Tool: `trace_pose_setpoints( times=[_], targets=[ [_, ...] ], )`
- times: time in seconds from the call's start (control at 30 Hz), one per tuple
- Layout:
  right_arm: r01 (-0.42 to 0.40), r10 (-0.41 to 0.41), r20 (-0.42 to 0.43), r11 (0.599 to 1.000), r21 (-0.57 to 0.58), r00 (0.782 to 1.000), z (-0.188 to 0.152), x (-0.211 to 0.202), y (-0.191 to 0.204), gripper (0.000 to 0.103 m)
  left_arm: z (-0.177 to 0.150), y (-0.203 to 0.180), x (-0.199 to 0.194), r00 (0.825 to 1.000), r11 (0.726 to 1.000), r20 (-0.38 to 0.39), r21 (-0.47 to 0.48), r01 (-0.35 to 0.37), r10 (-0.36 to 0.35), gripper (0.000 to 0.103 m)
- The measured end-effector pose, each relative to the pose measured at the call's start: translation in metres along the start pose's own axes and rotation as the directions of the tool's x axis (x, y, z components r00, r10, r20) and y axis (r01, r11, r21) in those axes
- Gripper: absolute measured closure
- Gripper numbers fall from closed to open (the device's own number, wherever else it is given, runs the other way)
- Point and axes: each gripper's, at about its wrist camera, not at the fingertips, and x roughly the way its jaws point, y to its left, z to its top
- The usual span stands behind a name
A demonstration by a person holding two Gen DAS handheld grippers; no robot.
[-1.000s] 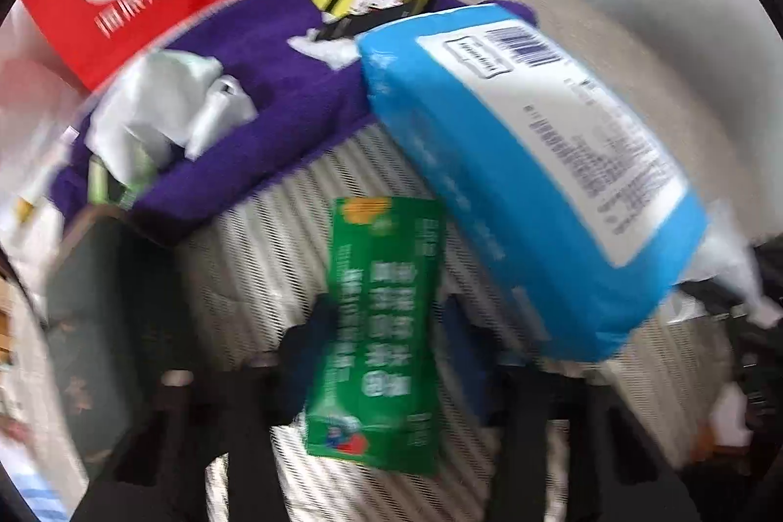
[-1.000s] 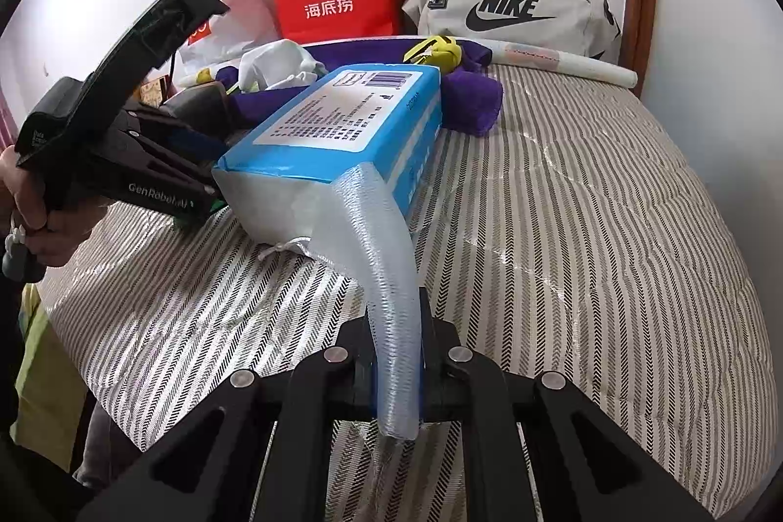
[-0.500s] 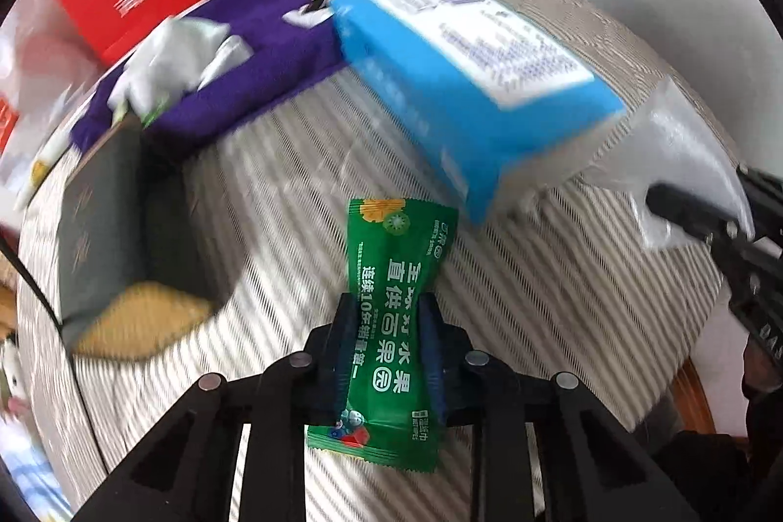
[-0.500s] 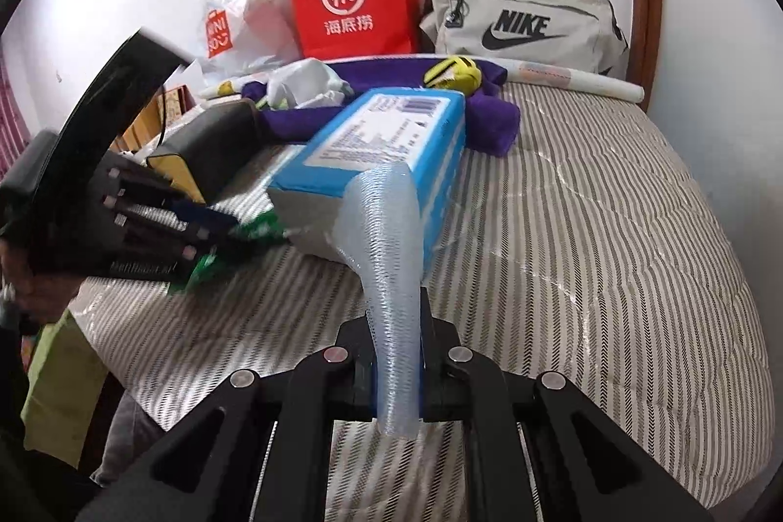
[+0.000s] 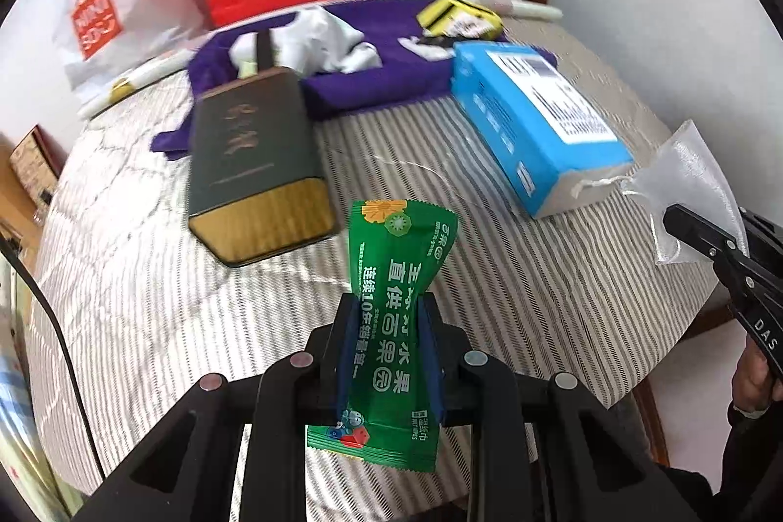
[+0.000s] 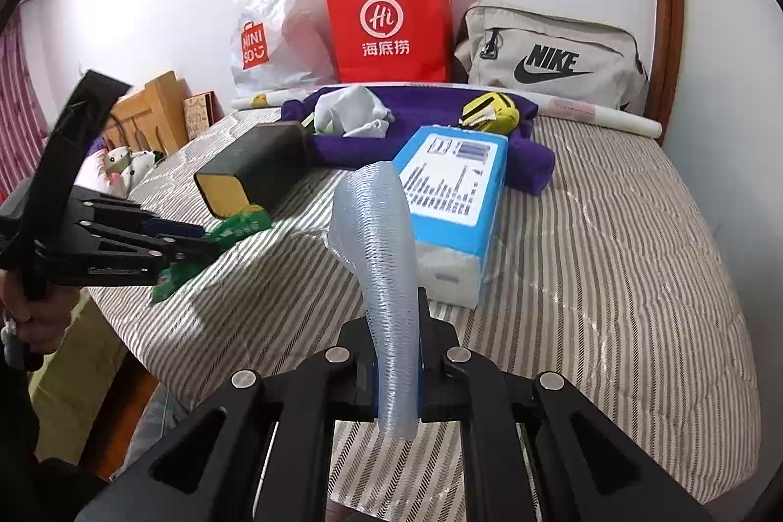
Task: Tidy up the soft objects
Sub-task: 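Release the green packet onto the towel with the left tool while the right tool releases the mesh bag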
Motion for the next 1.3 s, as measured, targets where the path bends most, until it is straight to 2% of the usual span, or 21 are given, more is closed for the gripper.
trace_pose_setpoints(
  times=[0.37,0.63,0.93,1.3],
  targets=[
    [0.005,-0.005,0.040,1.000,0.005,0.999,0.032,-0.010,0.003,0.094,0.009,0.036,-0.036,0.997,0.993,0.071,-0.121,-0.010,0.019,0.080],
    [0.017,-0.017,0.039,1.000,0.003,0.999,0.064,0.002,0.000,0.094,0.040,0.060,-0.036,0.994,0.984,0.105,-0.181,0.001,0.018,0.080],
    [0.036,-0.036,0.026,0.999,0.012,0.999,0.110,0.039,-0.008,0.094,0.097,0.097,-0.010,0.992,0.968,0.122,-0.251,0.028,0.003,0.080],
    [0.048,-0.048,0.004,0.999,0.013,0.999,0.163,0.111,-0.033,0.094,0.185,0.124,0.057,0.996,0.960,0.081,-0.273,0.068,-0.047,0.079]
  ],
)
